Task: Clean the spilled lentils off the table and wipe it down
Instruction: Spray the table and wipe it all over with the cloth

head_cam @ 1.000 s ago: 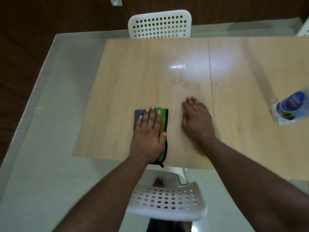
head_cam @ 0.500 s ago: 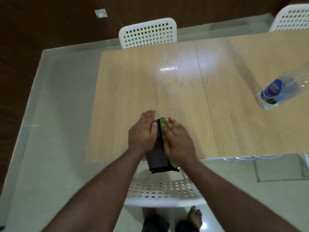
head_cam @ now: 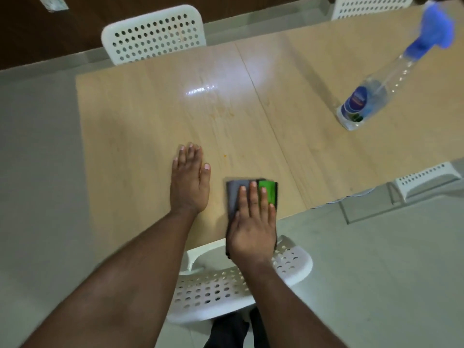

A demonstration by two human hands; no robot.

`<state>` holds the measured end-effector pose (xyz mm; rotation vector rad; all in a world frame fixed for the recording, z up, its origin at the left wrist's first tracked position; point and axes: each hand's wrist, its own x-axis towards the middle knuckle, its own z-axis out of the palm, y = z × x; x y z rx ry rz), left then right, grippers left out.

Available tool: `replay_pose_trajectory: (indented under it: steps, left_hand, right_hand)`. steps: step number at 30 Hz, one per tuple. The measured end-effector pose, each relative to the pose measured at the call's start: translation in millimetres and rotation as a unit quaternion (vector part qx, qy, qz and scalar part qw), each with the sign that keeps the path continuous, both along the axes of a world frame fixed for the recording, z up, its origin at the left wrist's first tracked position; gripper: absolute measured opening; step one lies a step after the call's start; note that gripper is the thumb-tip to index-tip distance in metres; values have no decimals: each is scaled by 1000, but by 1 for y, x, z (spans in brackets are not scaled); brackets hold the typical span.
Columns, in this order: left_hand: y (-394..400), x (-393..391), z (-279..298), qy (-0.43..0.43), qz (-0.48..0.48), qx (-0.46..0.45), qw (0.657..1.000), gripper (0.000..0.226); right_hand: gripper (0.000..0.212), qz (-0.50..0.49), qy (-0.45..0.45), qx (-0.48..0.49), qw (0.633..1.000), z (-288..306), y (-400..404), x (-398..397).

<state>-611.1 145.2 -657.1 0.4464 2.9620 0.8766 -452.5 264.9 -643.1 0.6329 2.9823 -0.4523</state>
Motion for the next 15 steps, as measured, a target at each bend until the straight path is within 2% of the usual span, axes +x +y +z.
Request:
replay_pose_trajectory:
  steps: [4,8,12,15]
  left_hand:
    - [6,3,0,48,-2,-93,995,69]
    - [8,3,-4,52,1,-125,991,70]
    - [9,2,-1,53,9,-140,989,69]
    - [10,2,1,43,14,-150,988,70]
  right_hand:
    - [68,-122,-1,15,992,-3,44,-31]
    - [70,-178,-19,-3,984,-1,39,-72]
    - [72,-153,-11,-4,988,7,-11,-43]
    - [74,-116,-13,-7,993,6,-11,-15]
